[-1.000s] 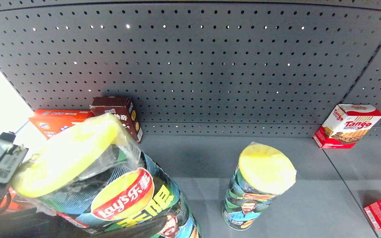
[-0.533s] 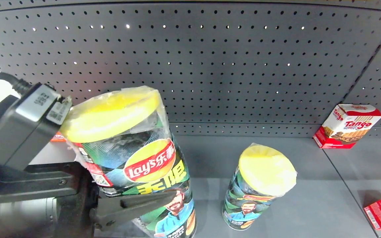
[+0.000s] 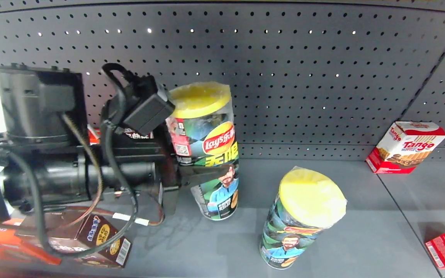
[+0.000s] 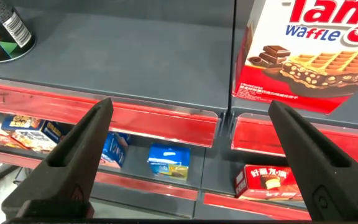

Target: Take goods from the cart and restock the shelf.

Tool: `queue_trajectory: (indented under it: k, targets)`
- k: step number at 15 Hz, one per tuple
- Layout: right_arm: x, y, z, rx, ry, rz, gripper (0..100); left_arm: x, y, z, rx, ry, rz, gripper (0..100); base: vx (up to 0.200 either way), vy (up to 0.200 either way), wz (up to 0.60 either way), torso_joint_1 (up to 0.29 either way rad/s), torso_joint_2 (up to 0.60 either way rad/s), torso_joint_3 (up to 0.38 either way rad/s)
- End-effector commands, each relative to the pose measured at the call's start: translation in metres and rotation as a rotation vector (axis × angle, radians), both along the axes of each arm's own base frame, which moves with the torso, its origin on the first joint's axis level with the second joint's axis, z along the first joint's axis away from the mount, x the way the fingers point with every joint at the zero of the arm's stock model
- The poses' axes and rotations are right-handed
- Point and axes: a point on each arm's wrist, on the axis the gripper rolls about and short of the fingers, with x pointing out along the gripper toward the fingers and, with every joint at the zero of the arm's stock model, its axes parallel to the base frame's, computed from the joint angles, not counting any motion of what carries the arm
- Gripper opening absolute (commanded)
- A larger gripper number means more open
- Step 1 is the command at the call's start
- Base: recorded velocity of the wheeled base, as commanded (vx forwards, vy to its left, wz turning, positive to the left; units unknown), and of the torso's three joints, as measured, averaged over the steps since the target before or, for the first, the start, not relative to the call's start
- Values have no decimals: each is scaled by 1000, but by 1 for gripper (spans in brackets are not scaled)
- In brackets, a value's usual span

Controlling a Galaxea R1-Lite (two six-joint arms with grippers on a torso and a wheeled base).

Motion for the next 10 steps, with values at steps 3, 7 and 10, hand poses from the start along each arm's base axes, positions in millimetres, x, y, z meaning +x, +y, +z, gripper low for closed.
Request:
queue_trajectory:
  k: [3, 7, 10]
  targets:
    - [0, 0, 0, -1, 4, 1, 100, 65, -27, -18, 22, 11, -39, 0, 0, 0, 0, 0, 0, 0]
    - [0, 0, 0, -1, 4, 1, 100, 93, -39, -21, 11, 25, -86, 0, 0, 0, 0, 0, 0, 0]
    - [0, 0, 0, -1, 4, 1, 100, 101, -41, -23, 22, 65, -108, 0, 0, 0, 0, 0, 0, 0]
